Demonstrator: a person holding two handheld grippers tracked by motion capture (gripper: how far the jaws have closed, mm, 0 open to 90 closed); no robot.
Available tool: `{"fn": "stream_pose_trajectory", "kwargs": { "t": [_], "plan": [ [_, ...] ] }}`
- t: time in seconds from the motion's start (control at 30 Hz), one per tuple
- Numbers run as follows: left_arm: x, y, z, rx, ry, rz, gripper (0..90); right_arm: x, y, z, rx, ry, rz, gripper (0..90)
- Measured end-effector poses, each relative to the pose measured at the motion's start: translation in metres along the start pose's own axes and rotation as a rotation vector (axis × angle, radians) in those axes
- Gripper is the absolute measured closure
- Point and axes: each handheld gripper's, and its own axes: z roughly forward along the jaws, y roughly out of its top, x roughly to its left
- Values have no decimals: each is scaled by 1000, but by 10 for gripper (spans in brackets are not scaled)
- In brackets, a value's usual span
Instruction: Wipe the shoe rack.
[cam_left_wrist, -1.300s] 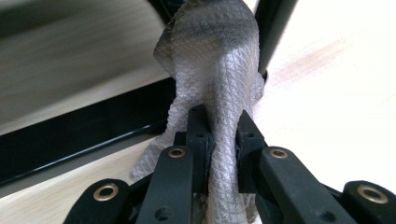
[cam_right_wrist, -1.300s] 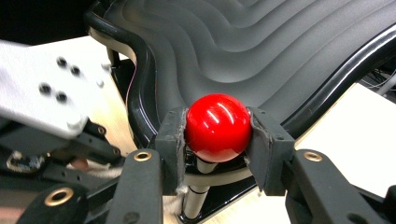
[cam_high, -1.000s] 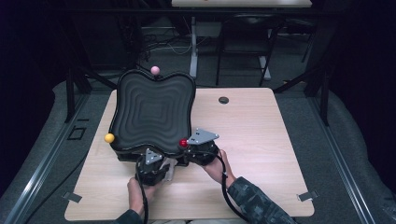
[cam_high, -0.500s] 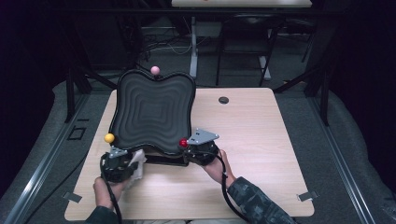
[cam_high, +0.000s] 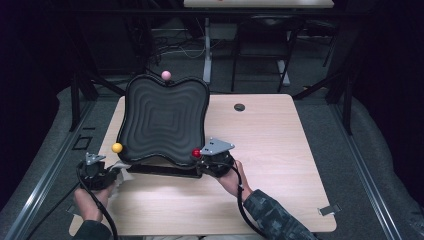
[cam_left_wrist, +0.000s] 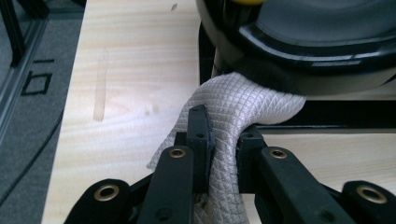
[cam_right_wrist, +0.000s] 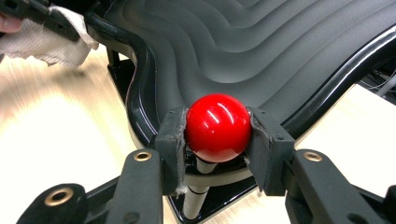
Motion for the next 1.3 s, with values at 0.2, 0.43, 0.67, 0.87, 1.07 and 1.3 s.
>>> {"fn": "stream_pose_trajectory", "kwargs": {
  "t": [0.2, 0.43, 0.67, 0.87, 1.07, 1.3],
  "plan": [
    [6, 5, 10, -4, -19, 21, 801, 1, 0, 0, -1, -1, -1, 600],
    [6, 4, 17, 23, -44, 20, 801, 1, 0, 1, -3, 3, -4, 602],
    [4, 0, 32, 79, -50, 38, 800, 1, 0, 1, -1, 2, -7, 601],
    [7, -5, 48, 152, -63, 40, 797, 1, 0, 1, -1, 4, -10, 601],
    [10, 0, 40, 118, -69, 20, 796, 1, 0, 1, -2, 5, -10, 601],
    [2, 11, 19, 31, -43, 54, 796, 1, 0, 1, 0, 3, -10, 601]
  ]
}}
